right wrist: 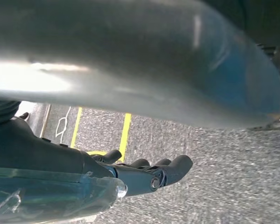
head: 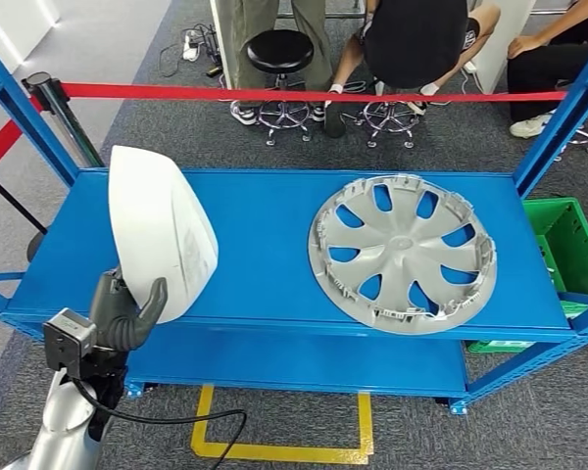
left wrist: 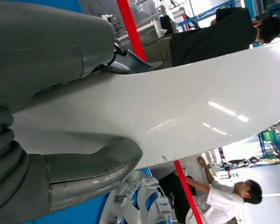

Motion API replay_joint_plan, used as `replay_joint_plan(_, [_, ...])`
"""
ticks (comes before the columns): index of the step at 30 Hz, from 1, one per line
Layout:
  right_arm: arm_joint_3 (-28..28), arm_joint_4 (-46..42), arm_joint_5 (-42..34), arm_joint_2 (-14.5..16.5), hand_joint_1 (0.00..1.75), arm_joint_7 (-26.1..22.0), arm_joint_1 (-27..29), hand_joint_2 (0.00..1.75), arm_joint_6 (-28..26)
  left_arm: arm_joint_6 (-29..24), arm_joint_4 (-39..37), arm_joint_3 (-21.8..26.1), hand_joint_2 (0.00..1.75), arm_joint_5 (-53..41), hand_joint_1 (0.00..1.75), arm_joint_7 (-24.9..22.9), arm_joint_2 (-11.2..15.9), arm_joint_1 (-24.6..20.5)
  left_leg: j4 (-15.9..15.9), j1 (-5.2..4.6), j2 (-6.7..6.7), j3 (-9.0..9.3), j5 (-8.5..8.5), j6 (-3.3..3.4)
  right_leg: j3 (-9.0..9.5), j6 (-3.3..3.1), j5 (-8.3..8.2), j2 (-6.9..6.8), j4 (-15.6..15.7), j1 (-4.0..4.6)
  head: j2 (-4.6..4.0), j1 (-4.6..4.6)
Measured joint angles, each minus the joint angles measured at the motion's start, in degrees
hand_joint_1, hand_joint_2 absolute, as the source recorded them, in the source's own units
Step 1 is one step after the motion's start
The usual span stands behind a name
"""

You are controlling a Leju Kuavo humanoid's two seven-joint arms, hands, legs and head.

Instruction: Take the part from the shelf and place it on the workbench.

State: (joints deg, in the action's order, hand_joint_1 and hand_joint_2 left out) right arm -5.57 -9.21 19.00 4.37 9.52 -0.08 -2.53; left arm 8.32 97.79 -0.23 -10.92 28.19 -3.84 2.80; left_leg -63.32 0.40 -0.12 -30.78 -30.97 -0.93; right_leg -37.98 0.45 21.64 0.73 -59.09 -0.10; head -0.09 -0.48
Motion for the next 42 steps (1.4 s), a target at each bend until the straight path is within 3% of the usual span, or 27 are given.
replay_joint_plan(2, [0.0, 0.0, 0.1, 0.0, 0.0, 0.3, 0.0, 0.0, -0.5, -0.2, 0.0, -0.8, 1.75, -0.3, 1.75, -0.2, -0.2, -0.7, 6.0, -0.43, -0.01, 3.51, 1.13, 0.46, -0.58, 0.53, -0.97, 0.01, 0.0, 0.14, 0.0, 0.03])
replay_joint_plan(3, [0.0, 0.0, 0.3, 0.0, 0.0, 0.6, 0.0, 0.0, -0.8, 0.0, 0.0, -1.3, 1.75, 0.0, 1.75, -0.5, -0.3, -0.9, 7.3, -0.61, -0.02, 4.01, 1.16, 0.54, -0.72, 0.87, -1.5, -0.03, 0.2, 0.15, 0.0, -0.03])
replay_joint_plan(5, [0.0, 0.0, 0.8, 0.0, 0.0, 1.1, 0.1, 0.0, -1.4, 1.1, -0.3, -2.1, 1.75, 1.5, 1.75, -1.0, -0.3, -1.2, 7.6, -0.63, 0.04, 3.35, 1.99, 0.84, -0.92, 1.55, -2.42, -0.05, 0.6, 0.02, 0.0, -0.17])
replay_joint_plan(6, [0.0, 0.0, 1.0, -0.1, 0.0, 1.1, 0.2, 0.0, -1.6, 1.7, -0.6, -2.4, 1.75, 2.5, 1.75, -1.3, -0.3, -1.3, 7.7, -0.54, 0.12, 2.91, 2.58, 1.18, -1.28, 1.89, -1.8, -0.08, 0.3, -0.02, 0.0, -0.15])
replay_joint_plan(8, [0.0, 0.0, 1.2, -0.1, 0.0, 1.0, 0.2, 0.0, -1.9, 2.4, -1.2, -2.6, 1.75, 4.0, 1.75, -1.4, -0.3, -1.5, 7.9, -0.29, 0.31, 1.73, 3.88, 1.8, -2.67, 2.52, 2.47, -0.18, -3.4, -0.11, 0.0, 0.11])
replay_joint_plan(10, [0.0, 0.0, 1.2, -0.1, 0.0, 0.9, 0.2, 0.0, -2.0, 2.5, -1.7, -2.6, 1.75, 4.4, 1.75, -1.3, -0.3, -1.5, 7.8, -0.3, 0.37, 0.28, 5.11, 2.05, -4.31, 3.03, 7.93, -0.27, -10.9, -0.19, 0.0, 0.34])
replay_joint_plan(11, [0.0, 0.0, 1.2, -0.1, 0.0, 0.9, 0.2, 0.0, -2.1, 2.5, -2.0, -2.6, 1.75, 4.5, 1.75, -1.3, -0.3, -1.5, 7.8, -0.32, 0.39, -0.48, 5.72, 2.04, -4.57, 3.19, 9.17, -0.28, -14.0, -0.21, 0.0, 0.33])
replay_joint_plan(12, [0.0, 0.0, 1.2, -0.1, 0.0, 0.8, 0.2, 0.0, -2.1, 2.5, -2.2, -2.6, 1.75, 4.5, 1.75, -1.3, -0.3, -1.5, 7.7, -0.32, 0.4, -1.23, 6.31, 1.97, -4.04, 3.26, 9.15, -0.28, -15.4, -0.22, 0.0, 0.32])
replay_joint_plan(13, [0.0, 0.0, 1.2, -0.1, 0.0, 0.8, 0.2, 0.0, -2.1, 2.5, -2.4, -2.6, 1.75, 4.5, 1.75, -1.3, -0.2, -1.5, 7.7, -0.32, 0.41, -1.93, 6.86, 1.87, -2.52, 3.26, 8.1, -0.29, -14.8, -0.23, 0.0, 0.33])
replay_joint_plan(15, [0.0, 0.0, 1.3, -0.1, 0.0, 0.8, 0.1, 0.0, -2.1, 2.5, -2.7, -2.5, 1.75, 4.6, 1.75, -1.3, -0.2, -1.5, 7.6, -0.35, 0.37, -3.11, 7.87, 1.5, 3.17, 3.02, 6.1, -0.28, -8.0, -0.23, 0.0, 0.33])
replay_joint_plan(17, [0.0, -0.1, 1.5, -0.1, 0.0, 1.0, -0.1, 0.0, -2.1, 2.6, -2.8, -2.5, 1.75, 4.7, 1.75, -1.3, -0.1, -1.6, 7.5, -0.46, 0.35, -3.81, 8.77, 0.92, 8.35, 2.49, 6.51, -0.17, -0.3, -0.08, 0.0, 0.25])
replay_joint_plan(19, [0.0, -0.1, 2.1, -0.1, 0.0, 1.7, -0.2, 0.0, -2.3, 2.7, -2.8, -2.5, 1.75, 4.8, 1.75, -1.3, 0.0, -1.7, 7.5, -0.47, 0.37, -4.09, 9.64, 0.3, 9.47, 1.8, 7.03, -0.04, 2.2, 0.16, 0.0, 0.25])
replay_joint_plan(21, [0.1, -0.1, 2.7, -0.1, 0.0, 2.4, -0.2, 0.0, -2.6, 2.7, -2.8, -2.5, 1.75, 4.8, 1.75, -1.3, 0.0, -1.8, 7.3, -0.35, 0.33, -4.6, 9.4, -0.37, 8.61, 0.9, 6.17, -0.14, 2.1, 0.05, 0.0, 0.27])
replay_joint_plan(22, [0.1, -0.1, 2.9, -0.2, 0.0, 2.6, -0.2, 0.0, -2.7, 2.7, -2.8, -2.5, 1.75, 4.8, 1.75, -1.3, 0.1, -1.8, 6.1, -0.31, 0.31, -5.19, 7.81, -0.69, 8.09, 0.39, 5.58, -0.24, 2.2, -0.03, 0.0, 0.15])
replay_joint_plan(25, [0.2, -0.1, 3.7, -0.2, 0.0, 3.1, -0.2, 0.0, -2.8, 2.9, -2.8, -2.5, 1.75, 5.1, 1.75, -1.3, 0.2, -1.7, -3.3, -0.2, 0.28, -8.15, -0.36, -1.35, 6.0, -0.3, 3.69, -0.4, 2.2, -0.12, 0.0, -0.13])
replay_joint_plan(26, [0.4, -0.1, 4.3, -0.2, 0.0, 3.3, -0.2, 0.0, -2.9, 3.1, -2.8, -2.5, 1.75, 5.5, 1.75, -1.3, 0.2, -1.7, -6.6, -0.19, 0.28, -8.81, -1.79, -1.45, 5.18, -0.27, 3.09, -0.41, 2.2, -0.12, 0.0, -0.13])
replay_joint_plan(27, [0.7, -0.1, 4.9, -0.2, 0.0, 3.7, -0.2, 0.0, -3.1, 3.2, -2.7, -2.5, 1.75, 5.8, 1.75, -1.4, 0.2, -1.7, -8.6, -0.19, 0.28, -8.78, -1.82, -1.48, 4.34, -0.2, 2.49, -0.42, 2.2, -0.12, 0.0, -0.14])
replay_joint_plan(28, [1.0, -0.1, 5.4, -0.2, 0.0, 3.9, -0.2, 0.0, -3.2, 3.2, -2.7, -2.5, 1.75, 6.0, 1.75, -1.4, 0.2, -1.7, -8.8, -0.19, 0.28, -7.93, -0.73, -1.47, 3.55, -0.1, 1.92, -0.42, 2.1, -0.14, 0.0, -0.14])
replay_joint_plan(29, [1.3, -0.1, 5.8, -0.2, 0.0, 4.2, -0.2, 0.0, -3.3, 3.0, -2.7, -2.5, 1.75, 5.9, 1.75, -1.4, 0.1, -1.7, -7.0, -0.18, 0.28, -6.06, 1.04, -1.41, 2.83, 0.03, 1.38, -0.42, 2.0, -0.17, 0.0, -0.13])
replay_joint_plan(31, [1.7, -0.1, 6.3, -0.2, 0.0, 4.5, -0.2, 0.0, -3.4, 2.4, -2.5, -2.5, 1.75, 5.5, 1.75, -1.5, 0.1, -1.7, 0.3, -0.21, 0.26, -0.59, 3.28, -1.22, 1.73, 0.42, 0.45, -0.39, 1.9, -0.12, 0.0, -0.16])
replay_joint_plan(33, [2.2, -0.1, 6.6, -0.2, 0.0, 4.8, -0.2, 0.0, -3.6, 1.9, -1.9, -2.4, 1.75, 5.3, 1.75, -1.3, 0.1, -1.5, 7.0, -0.3, 0.18, 3.54, 2.72, -0.74, 1.0, 0.96, -0.55, -0.35, 1.8, 0.04, 0.0, -0.2])
replay_joint_plan(34, [2.4, -0.1, 6.7, -0.2, 0.0, 4.9, -0.2, 0.0, -3.6, 1.8, -1.7, -2.2, 1.75, 5.4, 1.75, -1.2, 0.2, -1.3, 8.5, -0.41, 0.13, 4.18, 2.3, -0.46, 0.71, 1.26, -1.1, -0.36, 1.8, 0.1, 0.0, -0.2])
replay_joint_plan(36, [2.6, -0.1, 6.9, -0.2, 0.0, 5.2, 0.0, 0.0, -3.6, 1.7, -1.4, -1.8, 1.75, 5.6, 1.75, -0.8, 0.3, -0.6, 8.9, -0.37, 0.18, 3.57, 2.62, 0.24, 0.08, 1.9, -1.66, -0.35, 1.9, 0.04, -0.01, -0.2])
replay_joint_plan(38, [2.7, -0.1, 7.0, -0.2, 0.0, 5.3, 0.2, 0.0, -3.6, 1.7, -1.3, -1.4, 1.75, 5.9, 1.75, -0.5, 0.3, -0.1, 8.9, -0.2, 0.29, 2.62, 3.51, 1.01, -1.1, 2.5, 1.38, -0.4, -0.9, -0.01, -0.01, 0.04])
replay_joint_plan(40, [2.9, -0.1, 7.2, -0.2, 0.0, 5.4, 0.2, 0.0, -3.5, 1.8, -1.2, -1.1, 1.75, 6.0, 1.75, -0.4, 0.4, 0.1, 8.8, -0.26, 0.34, 1.63, 4.33, 1.39, -2.81, 2.83, 7.07, -0.47, -8.0, -0.02, 0.0, 0.37])
replay_joint_plan(41, [3.0, -0.1, 7.2, -0.2, 0.0, 5.4, 0.2, 0.0, -3.5, 1.9, -1.2, -0.9, 1.75, 6.0, 1.75, -0.3, 0.5, 0.3, 8.7, -0.36, 0.38, 1.05, 4.75, 1.45, -3.4, 2.84, 8.93, -0.47, -11.8, -0.01, 0.0, 0.42])
replay_joint_plan(42, [3.0, -0.1, 7.3, -0.2, 0.0, 5.4, 0.2, 0.0, -3.5, 1.9, -1.2, -0.8, 1.75, 6.0, 1.75, -0.3, 0.5, 0.4, 8.5, -0.49, 0.41, 0.42, 5.19, 1.48, -3.41, 2.73, 9.38, -0.47, -14.4, 0.03, 0.0, 0.43])
